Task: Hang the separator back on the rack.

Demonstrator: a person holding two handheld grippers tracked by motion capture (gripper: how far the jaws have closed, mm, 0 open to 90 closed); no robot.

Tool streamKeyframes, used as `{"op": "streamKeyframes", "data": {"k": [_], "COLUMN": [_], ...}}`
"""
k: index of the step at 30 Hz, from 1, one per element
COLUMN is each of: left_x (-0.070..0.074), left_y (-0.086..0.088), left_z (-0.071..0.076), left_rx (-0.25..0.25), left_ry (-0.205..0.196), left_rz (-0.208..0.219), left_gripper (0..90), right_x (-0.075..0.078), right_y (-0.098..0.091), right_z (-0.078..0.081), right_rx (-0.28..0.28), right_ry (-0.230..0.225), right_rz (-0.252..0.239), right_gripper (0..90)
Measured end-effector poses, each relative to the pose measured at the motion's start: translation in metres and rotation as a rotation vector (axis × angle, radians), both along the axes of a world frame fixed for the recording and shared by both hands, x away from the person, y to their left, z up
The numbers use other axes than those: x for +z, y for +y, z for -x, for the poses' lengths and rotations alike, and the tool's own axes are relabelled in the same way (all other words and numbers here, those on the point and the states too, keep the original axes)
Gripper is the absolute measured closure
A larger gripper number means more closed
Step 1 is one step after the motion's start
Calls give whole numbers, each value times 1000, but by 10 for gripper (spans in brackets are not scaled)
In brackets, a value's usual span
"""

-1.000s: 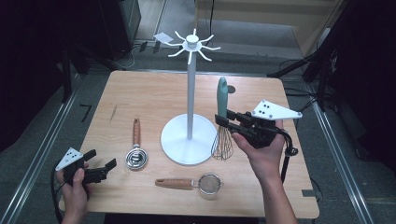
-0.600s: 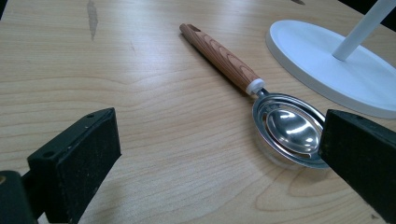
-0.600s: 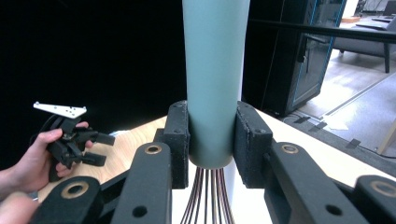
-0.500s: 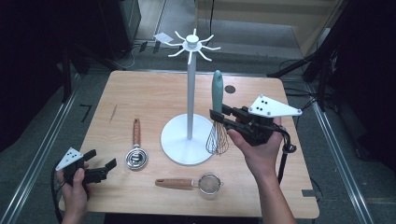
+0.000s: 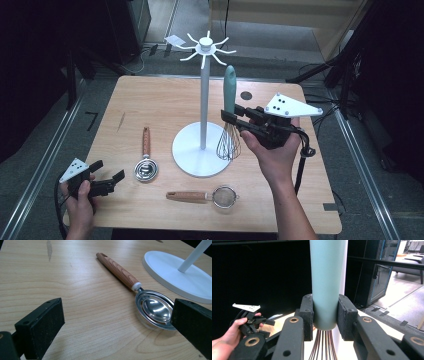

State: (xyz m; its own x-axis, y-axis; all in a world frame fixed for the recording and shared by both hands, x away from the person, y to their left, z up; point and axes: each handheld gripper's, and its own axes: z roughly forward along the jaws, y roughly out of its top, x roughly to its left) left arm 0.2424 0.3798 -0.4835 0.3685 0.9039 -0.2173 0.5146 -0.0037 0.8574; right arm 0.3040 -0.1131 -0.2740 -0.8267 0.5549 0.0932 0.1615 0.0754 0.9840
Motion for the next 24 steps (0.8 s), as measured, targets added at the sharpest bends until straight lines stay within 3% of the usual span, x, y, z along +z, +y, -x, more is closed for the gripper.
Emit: {"op": "streamKeyframes", "data": {"k": [24], "left_x": [0], "left_y": [0], "left_z": [0], "left_rx": [0], "left_ry": [-1], "left_rz": [-1], "left_gripper": [0], "right_x": [6], "right_y": [6], "right_z": [-13], "right_rx": [7], "right_ry": [17], "right_rz": [3], "right_gripper": [711]}}
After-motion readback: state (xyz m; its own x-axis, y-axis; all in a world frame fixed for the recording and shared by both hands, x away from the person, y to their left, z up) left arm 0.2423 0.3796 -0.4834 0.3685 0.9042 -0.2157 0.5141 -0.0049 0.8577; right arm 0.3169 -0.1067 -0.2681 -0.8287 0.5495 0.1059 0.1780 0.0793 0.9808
